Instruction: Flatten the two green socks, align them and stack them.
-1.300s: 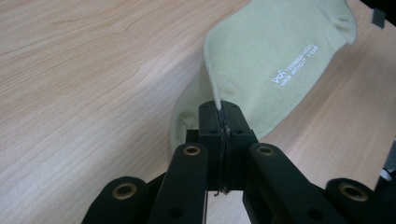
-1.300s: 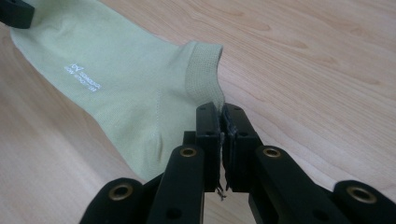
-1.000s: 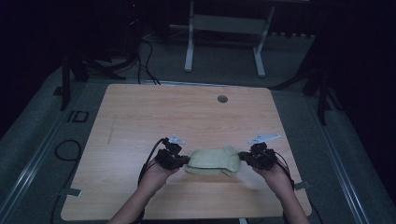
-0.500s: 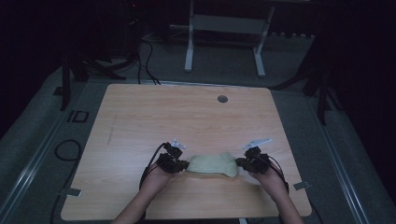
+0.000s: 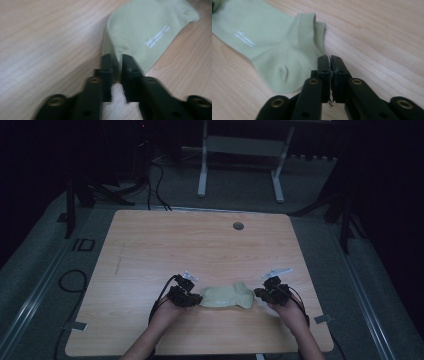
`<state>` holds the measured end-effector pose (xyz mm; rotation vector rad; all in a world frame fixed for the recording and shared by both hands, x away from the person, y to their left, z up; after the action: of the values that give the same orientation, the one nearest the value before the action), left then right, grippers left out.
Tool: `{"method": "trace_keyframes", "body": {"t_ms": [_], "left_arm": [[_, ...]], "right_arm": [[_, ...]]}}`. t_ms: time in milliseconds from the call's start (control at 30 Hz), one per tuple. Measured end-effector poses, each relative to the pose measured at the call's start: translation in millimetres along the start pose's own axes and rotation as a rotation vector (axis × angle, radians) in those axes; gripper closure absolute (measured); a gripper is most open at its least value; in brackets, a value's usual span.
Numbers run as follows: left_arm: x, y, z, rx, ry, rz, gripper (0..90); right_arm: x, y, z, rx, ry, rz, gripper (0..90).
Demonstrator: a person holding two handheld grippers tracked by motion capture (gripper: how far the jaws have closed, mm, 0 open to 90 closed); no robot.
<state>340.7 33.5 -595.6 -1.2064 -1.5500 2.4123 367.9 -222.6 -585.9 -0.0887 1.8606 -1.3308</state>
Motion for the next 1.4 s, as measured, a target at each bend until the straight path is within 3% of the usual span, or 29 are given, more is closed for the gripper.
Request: {"method": "trace_keyframes", "body": {"t_ms": [100,167,200,267,433,633,800,867,1000,1233,1400], "left_arm": [[-6.7,-10.2,0.6,-0.023,0.012,0.034,64.9],[-9.7,-14.5,0.8,-0.042,0.019,0.05,60.9],[-16.6,-24.2,3.4,-0.062,0.025,0.092,60.9],[-21.6,-29.5,11.2,-0.04,0.04,0.129,57.9],[-23.4,-21.4,28.8,-0.043,0.088,0.135,70.3],[-18.7,3.3,35.6,-0.034,0.093,0.083,86.0],[-6.7,24.8,26.1,-0.061,0.095,0.015,86.0],[-5.5,26.1,21.5,-0.049,0.063,0.033,86.8],[-6.9,24.9,13.9,-0.071,0.068,0.033,86.7],[-6.4,18.7,-9.0,-0.096,0.011,0.043,86.7],[-6.5,15.8,-22.6,-0.098,-0.012,0.053,86.6]], "right_arm": [[-6.4,-8.4,-5.3,-0.007,-0.012,0.025,81.5],[-8.1,-10.5,-7.7,-0.01,-0.015,0.027,80.8],[-9.8,-12.1,-10.3,-0.014,-0.022,0.032,79.5],[-14.6,-14.8,-22.2,-0.037,-0.05,0.049,76.1],[-16.6,-7.0,-37.4,-0.064,-0.076,0.041,73.5],[-11.0,10.4,-36.6,-0.042,-0.08,0.001,75.4],[-1.0,23.5,-30.7,-0.022,-0.086,-0.029,71.8],[-0.9,23.8,-29.3,-0.02,-0.082,-0.02,71.8],[-2.9,25.8,-29.9,-0.018,-0.088,-0.017,71.5],[-21.5,41.1,-33.3,-0.037,-0.132,0.02,68.8],[-34.7,51.0,-34.1,-0.052,-0.128,0.025,68.8]]}}
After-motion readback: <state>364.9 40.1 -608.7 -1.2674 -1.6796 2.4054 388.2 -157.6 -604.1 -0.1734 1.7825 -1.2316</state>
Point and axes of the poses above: each handheld gripper's, and its own axes: y roughly forward along the jaws, x roughly out of its underside, z roughly to its right, the point moved 7 cm from there along y, roughly forward along the jaws, and after that the axes turned 3 degrees about -x, right-handed, at the moved point
